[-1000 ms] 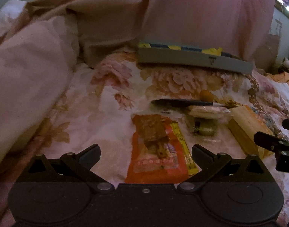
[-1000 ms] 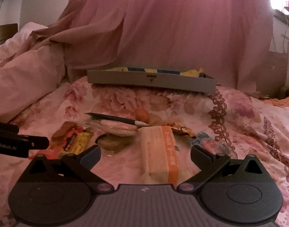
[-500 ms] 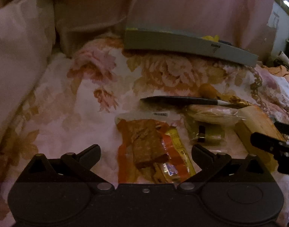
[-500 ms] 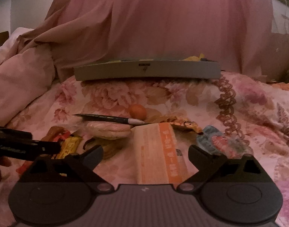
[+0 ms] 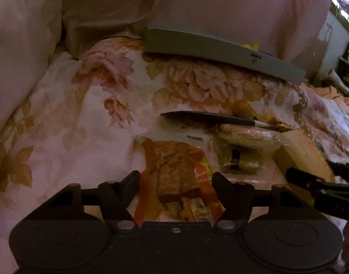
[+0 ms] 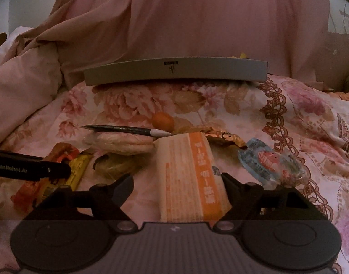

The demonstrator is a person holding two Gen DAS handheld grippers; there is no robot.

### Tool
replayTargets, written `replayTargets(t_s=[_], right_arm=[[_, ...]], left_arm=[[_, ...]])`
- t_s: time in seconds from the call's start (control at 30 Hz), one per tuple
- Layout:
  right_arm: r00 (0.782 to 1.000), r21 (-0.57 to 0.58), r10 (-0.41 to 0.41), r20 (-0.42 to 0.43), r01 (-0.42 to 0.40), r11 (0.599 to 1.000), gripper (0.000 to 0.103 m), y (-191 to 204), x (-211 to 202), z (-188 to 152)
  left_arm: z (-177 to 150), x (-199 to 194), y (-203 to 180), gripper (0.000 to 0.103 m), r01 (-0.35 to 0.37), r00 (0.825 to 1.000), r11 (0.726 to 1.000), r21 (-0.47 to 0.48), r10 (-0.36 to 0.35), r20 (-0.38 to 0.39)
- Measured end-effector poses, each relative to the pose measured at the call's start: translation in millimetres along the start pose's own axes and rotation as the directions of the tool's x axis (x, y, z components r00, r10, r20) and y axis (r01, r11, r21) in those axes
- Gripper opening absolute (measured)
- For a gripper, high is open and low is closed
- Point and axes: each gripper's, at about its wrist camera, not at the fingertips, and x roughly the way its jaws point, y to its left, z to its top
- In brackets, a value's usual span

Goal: Organize snacks
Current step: 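Grasp the orange meat packet with the left tool while the right tool grasps the orange-striped bread bar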

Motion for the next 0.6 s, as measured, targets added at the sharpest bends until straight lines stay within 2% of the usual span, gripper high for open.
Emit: replayTargets(t_s=[0.13,0.2,0.3,0.43,0.53,0.6], right_arm=[[1.0,-0.003,-0.017,-0.002,0.017,1.0,0.068,0.9,-1.9,0.0],[1.0,0.001,-0.026,-0.008,0.026,1.0,0.056,0.6,-3.2,0.5],[1.0,0.011,-0.022,-0.014,0.022,1.0,0.052,0.1,-6.5,1.0],[1.0,0.01,-0.007,-0.017,0.007,1.0,0.053,2.0,-9.7,0.5],[1.0,-0.005,-0.003,-0.026,0.003,1.0,0.061,3.3,-6.5,-1.4],[0.999,-0.005,-0.001,-0.034,0.001,1.0,0.068,3.7,-3.3,-4.3]], left_arm=[[-2.3,-4.5,-2.8,0.066,0.012,1.0,1.0,-0.019,-0.013,-0.022],[-5.5,-8.4,-7.5,0.066,0.013,0.999,1.0,-0.02,-0.014,-0.035],[-10.1,-15.1,-15.5,0.066,0.015,0.999,1.0,0.006,-0.015,-0.047],[-12.1,-15.4,-17.7,0.069,0.012,0.999,1.0,0.028,-0.01,-0.052],[-12.7,-14.1,-17.2,0.072,0.012,0.998,0.999,0.035,-0.01,-0.055],[-12.3,-12.6,-17.3,0.08,0.022,0.998,0.999,0.04,-0.019,-0.057]])
